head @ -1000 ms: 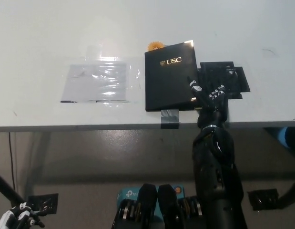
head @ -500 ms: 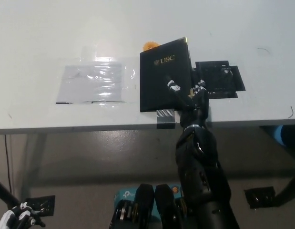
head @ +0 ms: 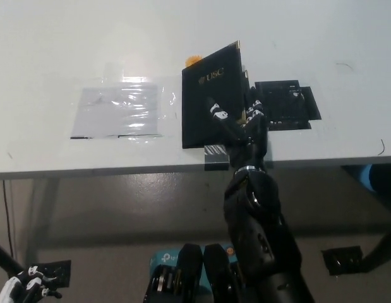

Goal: The robot uses its right hand to push the cover of the diary kept in the middle of the desk towards the left to open it

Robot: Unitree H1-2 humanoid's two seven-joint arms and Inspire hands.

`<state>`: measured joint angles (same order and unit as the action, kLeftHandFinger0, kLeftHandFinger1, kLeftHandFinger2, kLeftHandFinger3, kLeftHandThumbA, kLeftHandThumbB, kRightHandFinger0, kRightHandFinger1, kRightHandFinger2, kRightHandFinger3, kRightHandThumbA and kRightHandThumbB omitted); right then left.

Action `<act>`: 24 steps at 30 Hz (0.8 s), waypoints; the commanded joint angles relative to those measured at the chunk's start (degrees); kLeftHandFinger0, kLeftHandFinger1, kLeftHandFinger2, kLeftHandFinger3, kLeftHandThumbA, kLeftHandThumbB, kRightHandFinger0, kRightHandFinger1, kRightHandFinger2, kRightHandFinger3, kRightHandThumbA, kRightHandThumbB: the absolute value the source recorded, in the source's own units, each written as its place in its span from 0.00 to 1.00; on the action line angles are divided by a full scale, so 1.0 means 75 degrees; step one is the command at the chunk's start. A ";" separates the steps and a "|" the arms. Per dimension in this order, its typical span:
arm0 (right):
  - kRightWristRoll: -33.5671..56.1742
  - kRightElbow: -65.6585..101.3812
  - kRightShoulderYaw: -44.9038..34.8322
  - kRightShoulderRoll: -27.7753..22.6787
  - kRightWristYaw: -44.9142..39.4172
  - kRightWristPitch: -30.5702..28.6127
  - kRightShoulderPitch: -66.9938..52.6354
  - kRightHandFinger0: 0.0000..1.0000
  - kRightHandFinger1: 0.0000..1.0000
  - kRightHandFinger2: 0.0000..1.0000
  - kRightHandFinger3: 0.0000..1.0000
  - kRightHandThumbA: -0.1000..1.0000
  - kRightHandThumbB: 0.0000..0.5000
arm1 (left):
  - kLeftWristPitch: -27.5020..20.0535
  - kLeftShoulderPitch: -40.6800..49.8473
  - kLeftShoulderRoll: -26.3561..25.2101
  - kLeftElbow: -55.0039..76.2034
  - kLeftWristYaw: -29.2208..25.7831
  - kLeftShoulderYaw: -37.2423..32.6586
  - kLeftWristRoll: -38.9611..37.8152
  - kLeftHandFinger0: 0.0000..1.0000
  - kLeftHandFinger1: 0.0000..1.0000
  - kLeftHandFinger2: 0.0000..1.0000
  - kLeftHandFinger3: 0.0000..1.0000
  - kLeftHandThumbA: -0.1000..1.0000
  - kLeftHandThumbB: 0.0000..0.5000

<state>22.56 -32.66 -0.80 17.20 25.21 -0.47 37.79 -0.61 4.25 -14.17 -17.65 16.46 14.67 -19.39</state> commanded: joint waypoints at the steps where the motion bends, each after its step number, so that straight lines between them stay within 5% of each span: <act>1: 0.0516 -0.0216 0.0484 0.0610 -0.0293 0.0468 -0.0059 1.00 1.00 1.00 1.00 0.92 0.14 | -0.0128 -0.0068 -0.0234 0.0202 0.0171 -0.0057 0.0002 0.41 0.50 0.28 0.36 0.53 1.00; 7: 0.0432 -0.0491 0.0777 0.0610 -0.0347 0.0369 0.0361 1.00 1.00 1.00 1.00 0.93 0.10 | -0.0026 -0.0074 -0.0193 0.0212 0.0136 -0.0113 -0.0012 0.41 0.50 0.27 0.35 0.52 1.00; 9: 0.0422 -0.0662 0.0734 0.0610 -0.0308 0.0311 0.0640 1.00 1.00 1.00 1.00 0.92 0.17 | -0.0012 -0.0116 -0.0206 0.0191 0.0183 -0.0174 0.0006 0.40 0.50 0.27 0.35 0.52 1.00; 15: -0.0156 -0.1332 0.0455 0.0609 -0.0190 0.0351 0.1454 1.00 1.00 1.00 1.00 0.87 0.19 | -0.0071 -0.0191 -0.0265 0.0132 0.0175 -0.0353 0.0121 0.41 0.49 0.28 0.36 0.54 1.00; 24: -0.1372 -0.1770 0.1001 -0.0030 -0.0853 0.0251 0.2024 1.00 1.00 1.00 1.00 0.94 0.24 | 0.0130 -0.0287 -0.0408 0.0278 0.0236 -0.0547 0.0152 0.43 0.50 0.29 0.37 0.53 1.00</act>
<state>18.25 -46.50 3.15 17.02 24.83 1.54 48.04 -0.20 3.06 -15.10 -17.29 16.47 11.04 -18.45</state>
